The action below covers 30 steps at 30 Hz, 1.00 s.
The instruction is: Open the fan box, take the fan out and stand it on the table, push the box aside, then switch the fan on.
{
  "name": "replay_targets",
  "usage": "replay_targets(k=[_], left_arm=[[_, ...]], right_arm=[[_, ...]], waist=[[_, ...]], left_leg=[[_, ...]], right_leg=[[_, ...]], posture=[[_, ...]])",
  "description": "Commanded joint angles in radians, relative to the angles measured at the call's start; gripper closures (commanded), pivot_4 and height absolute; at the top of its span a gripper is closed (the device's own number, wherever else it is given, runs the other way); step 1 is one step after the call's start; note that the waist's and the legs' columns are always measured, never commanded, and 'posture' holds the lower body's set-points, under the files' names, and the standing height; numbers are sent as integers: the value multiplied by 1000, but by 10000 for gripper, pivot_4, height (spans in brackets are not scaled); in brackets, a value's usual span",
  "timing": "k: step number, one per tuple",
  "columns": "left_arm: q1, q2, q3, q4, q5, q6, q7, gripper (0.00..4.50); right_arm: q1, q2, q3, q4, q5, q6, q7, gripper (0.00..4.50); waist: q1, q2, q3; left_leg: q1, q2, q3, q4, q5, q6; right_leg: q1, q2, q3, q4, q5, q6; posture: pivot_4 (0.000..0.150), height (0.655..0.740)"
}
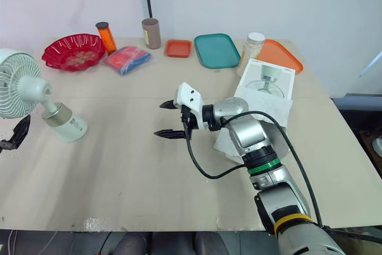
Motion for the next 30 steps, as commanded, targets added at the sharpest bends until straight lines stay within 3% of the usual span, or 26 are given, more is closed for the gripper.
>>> replay_targets(k=[1,4,8,9,13,17,25,30], left_arm=[[-72,35,-31,36,32,-22,4,0],[-117,35,-43,61,31,-17,11,0],[-127,23,-49,56,31,-20,4,9768],[-128,19,-49,55,29,-20,1,15257],[-131,9,-48,52,26,-15,7,25843],[-138,-4,-49,43,-2,19,15,25864],[-167,-81,-50,-39,-197,171,60,25864],[-154,-94,-61,-49,-203,185,81,25864]], right_arm=[[0,-2,-2,-54,-2,-2,-11,175],[3,-4,1,-58,-5,-1,-16,175],[11,-9,2,-68,-10,6,-21,0],[12,-10,1,-70,-11,7,-22,0],[19,-12,3,-73,-14,9,-25,0],[23,-11,5,-77,-16,11,-27,0],[24,-6,9,-82,-18,17,-28,0],[23,0,11,-86,-19,19,-31,0]], waist=[[0,0,0],[0,0,0],[0,0,0],[0,0,0],[1,0,0],[2,0,0],[5,0,0],[5,0,0]], left_leg=[[0,0,0,0,0,0],[0,0,0,0,0,0],[0,0,0,0,0,0],[0,0,0,0,0,0],[0,0,0,0,0,0],[0,0,0,0,0,0],[0,0,-1,1,0,0],[0,0,-1,1,0,0]], right_leg=[[0,0,0,0,0,0],[0,0,0,0,0,0],[0,0,0,0,0,0],[0,0,0,0,0,0],[0,0,-1,0,0,0],[0,0,-1,0,0,0],[0,0,-1,0,0,0],[0,0,-1,0,0,0]], posture=[[1500,7400],[1500,7400],[1500,7400],[1500,7400],[1500,7400],[1500,7400],[1500,7400],[1500,7400]])
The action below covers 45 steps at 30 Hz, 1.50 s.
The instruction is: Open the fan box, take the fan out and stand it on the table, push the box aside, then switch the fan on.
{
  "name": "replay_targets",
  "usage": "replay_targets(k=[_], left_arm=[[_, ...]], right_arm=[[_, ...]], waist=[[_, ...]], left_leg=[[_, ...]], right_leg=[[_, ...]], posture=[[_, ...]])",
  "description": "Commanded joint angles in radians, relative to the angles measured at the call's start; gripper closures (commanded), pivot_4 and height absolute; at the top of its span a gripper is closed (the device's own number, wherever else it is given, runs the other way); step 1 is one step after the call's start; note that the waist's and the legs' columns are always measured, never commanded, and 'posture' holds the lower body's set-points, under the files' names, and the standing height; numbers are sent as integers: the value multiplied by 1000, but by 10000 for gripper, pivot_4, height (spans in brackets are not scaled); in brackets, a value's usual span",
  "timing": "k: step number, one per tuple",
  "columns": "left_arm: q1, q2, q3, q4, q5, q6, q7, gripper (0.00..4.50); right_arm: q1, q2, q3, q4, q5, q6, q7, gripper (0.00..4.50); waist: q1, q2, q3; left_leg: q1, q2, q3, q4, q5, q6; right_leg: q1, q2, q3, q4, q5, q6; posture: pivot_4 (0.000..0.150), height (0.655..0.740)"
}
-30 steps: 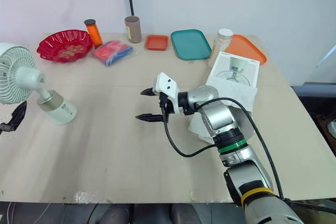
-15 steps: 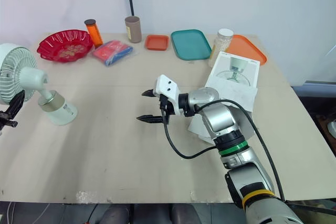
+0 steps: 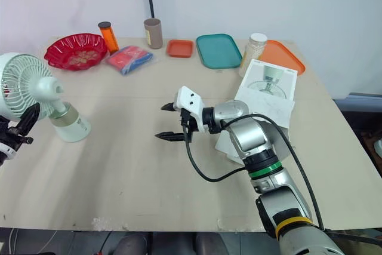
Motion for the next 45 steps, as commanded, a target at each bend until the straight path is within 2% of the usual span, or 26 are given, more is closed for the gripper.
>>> replay_targets(k=[1,9,15,19,22,33,41,44,45], left_arm=[[4,2,-2,-44,-11,1,6,25864],[-152,57,-86,-173,-56,92,72,25864],[-215,21,-236,-191,-9,113,115,25864],[-298,-64,-365,-190,24,113,176,25864],[-340,-112,-427,-163,62,110,203,25864],[-396,-140,-482,-113,75,148,178,25864],[-393,-139,-472,-113,75,150,162,25864],[-384,-140,-471,-115,81,150,161,25864],[-381,-139,-472,-118,82,151,162,25864]], right_arm=[[-6,8,4,-43,4,1,-8,0],[-84,128,-41,-15,33,144,-160,0],[-111,178,-51,-29,49,201,-225,0],[-164,242,-137,-5,98,323,-350,0],[-162,264,-160,-1,99,342,-402,0],[-128,349,-153,-16,98,348,-546,0],[-126,356,-138,14,87,316,-565,0],[-125,351,-131,28,82,299,-559,7515],[-124,350,-130,26,84,300,-556,13701]], waist=[[0,0,0],[1,-1,0],[1,0,0],[-1,0,0],[1,-1,0],[-3,-1,0],[-1,-1,0],[-1,-1,0],[-1,-1,0]], left_leg=[[0,0,0,0,0,0],[-2,0,-2,1,0,-1],[-2,0,-2,1,0,-1],[-2,1,-2,1,1,-1],[-3,0,-2,2,1,-1],[-3,0,-2,2,0,-1],[-3,0,-2,2,0,-1],[-3,0,-2,2,0,-1],[-3,0,-2,2,0,-1]], right_leg=[[0,0,0,0,0,0],[0,1,-1,0,0,0],[-1,0,-1,0,0,0],[-1,2,-1,0,0,-1],[-1,2,-1,0,1,0],[-2,2,-1,1,0,0],[-2,2,-1,0,0,0],[-2,2,-1,0,0,0],[-2,2,-1,0,0,0]], posture=[[1500,7400],[1500,7400],[1500,7400],[1500,7400],[1500,7400],[1500,7400],[1500,7400],[1500,7400],[1500,7400]])
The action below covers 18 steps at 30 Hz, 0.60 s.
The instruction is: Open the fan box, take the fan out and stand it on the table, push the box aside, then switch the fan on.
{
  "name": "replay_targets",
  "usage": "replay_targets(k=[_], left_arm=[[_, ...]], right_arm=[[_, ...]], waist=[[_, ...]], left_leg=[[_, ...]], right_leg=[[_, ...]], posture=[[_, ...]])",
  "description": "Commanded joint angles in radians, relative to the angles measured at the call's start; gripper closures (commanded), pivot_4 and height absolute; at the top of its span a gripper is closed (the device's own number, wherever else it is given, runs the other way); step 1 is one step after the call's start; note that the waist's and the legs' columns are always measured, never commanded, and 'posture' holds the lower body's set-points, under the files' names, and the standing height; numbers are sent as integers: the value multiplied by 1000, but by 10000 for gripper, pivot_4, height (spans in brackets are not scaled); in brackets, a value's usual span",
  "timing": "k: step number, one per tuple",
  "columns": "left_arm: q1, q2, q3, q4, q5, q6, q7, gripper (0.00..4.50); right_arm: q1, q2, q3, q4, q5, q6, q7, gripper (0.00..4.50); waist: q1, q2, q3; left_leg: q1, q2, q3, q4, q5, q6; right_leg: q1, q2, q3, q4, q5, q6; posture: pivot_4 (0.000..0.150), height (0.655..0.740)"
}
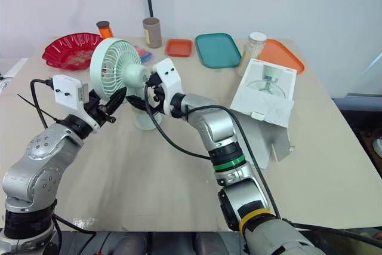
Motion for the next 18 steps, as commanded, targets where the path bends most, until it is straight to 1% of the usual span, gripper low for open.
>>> replay_targets(k=[1,2,12,15,17,18], left_arm=[[-14,7,25,-50,9,-21,-1,25864],[-14,5,26,-53,9,-20,-1,25864],[-9,1,28,-51,7,-20,-5,25864],[-7,1,27,-52,7,-22,-8,25864],[-8,2,27,-49,9,-23,-9,25864],[-8,2,28,-48,9,-23,-10,25864]], right_arm=[[-10,1,3,-20,0,-27,7,17512],[-8,0,8,-21,-3,-29,9,21522],[-9,10,17,-11,-10,-45,3,21522],[-6,10,20,-16,-10,-45,5,29384],[-6,9,20,-15,-12,-46,6,38788],[-5,9,21,-14,-14,-48,8,41317]], waist=[[0,0,0],[0,0,0],[0,0,0],[0,0,0],[0,0,0],[0,0,0]], left_leg=[[0,0,0,0,0,0],[0,0,0,0,0,0],[0,0,0,0,0,0],[0,0,0,0,0,0],[0,0,0,0,0,0],[0,0,0,0,0,0]], right_leg=[[0,0,0,0,0,0],[0,0,0,0,0,0],[0,0,0,0,0,0],[0,0,0,0,0,0],[0,0,0,0,0,0],[0,0,0,0,0,0]], posture=[[1500,7400],[1500,7400],[1500,7400],[1500,7400],[1500,7400],[1500,7400]])
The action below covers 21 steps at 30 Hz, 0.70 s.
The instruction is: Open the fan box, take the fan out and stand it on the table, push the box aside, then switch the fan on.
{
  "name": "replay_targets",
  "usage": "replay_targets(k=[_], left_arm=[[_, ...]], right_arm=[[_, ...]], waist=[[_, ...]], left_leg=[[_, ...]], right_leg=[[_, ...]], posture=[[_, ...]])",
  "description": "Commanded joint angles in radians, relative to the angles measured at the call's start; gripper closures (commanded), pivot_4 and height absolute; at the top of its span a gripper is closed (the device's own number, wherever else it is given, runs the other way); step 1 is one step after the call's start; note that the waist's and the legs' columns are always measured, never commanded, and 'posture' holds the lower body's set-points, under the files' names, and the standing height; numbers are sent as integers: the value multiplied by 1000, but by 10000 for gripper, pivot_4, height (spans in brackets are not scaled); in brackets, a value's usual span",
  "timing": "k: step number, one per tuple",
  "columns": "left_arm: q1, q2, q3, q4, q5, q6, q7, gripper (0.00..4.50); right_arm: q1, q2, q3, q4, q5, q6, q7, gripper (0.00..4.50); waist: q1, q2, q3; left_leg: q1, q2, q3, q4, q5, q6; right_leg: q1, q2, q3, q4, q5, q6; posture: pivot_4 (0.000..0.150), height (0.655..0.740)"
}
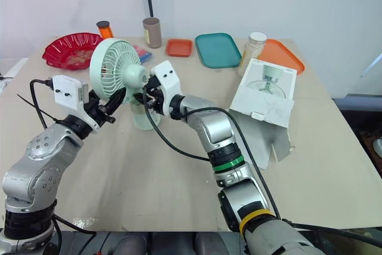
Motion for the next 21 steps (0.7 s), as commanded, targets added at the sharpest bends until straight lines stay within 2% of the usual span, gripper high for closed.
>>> replay_targets(k=[1,10,12,13,14,16,17,21], left_arm=[[-13,3,27,-45,0,-25,-7,25864],[1,3,30,-45,-17,-29,-37,25864],[8,-2,44,-46,-53,-8,-49,15627],[11,-3,51,-53,-78,-2,-64,14306],[13,-2,56,-59,-95,1,-74,8598],[20,13,63,-68,-99,-7,-89,6865],[24,20,79,-71,-107,-7,-91,847],[36,57,161,-83,-139,3,-97,307]], right_arm=[[-13,10,2,-18,6,-19,7,41323],[-12,15,4,-10,-2,-29,8,41323],[-13,13,5,-7,-4,-31,8,41323],[-12,11,5,-7,-5,-31,8,41323],[-12,9,5,-8,-5,-31,7,41323],[-14,8,-1,-4,-2,-30,3,41323],[-13,8,-5,-3,-1,-29,0,41323],[-5,13,-22,-10,11,-19,-14,41323]], waist=[[0,0,0],[0,0,0],[0,0,0],[-1,0,0],[0,0,0],[-1,0,0],[-1,0,0],[-1,0,0]], left_leg=[[0,0,0,0,0,0],[0,0,0,0,0,0],[0,0,0,0,0,0],[0,0,0,0,0,0],[0,0,0,0,0,0],[0,0,0,0,0,0],[0,0,0,0,0,0],[0,0,0,0,0,0]], right_leg=[[0,0,0,0,0,0],[0,0,0,0,0,0],[0,0,0,0,0,0],[0,0,0,0,0,0],[0,0,0,0,0,0],[0,0,0,0,0,0],[0,0,0,0,0,0],[0,0,0,0,0,0]], posture=[[1500,7400],[1500,7400],[1500,7400],[1500,7400],[1500,7400],[1500,7400],[1500,7400],[1500,7400]])
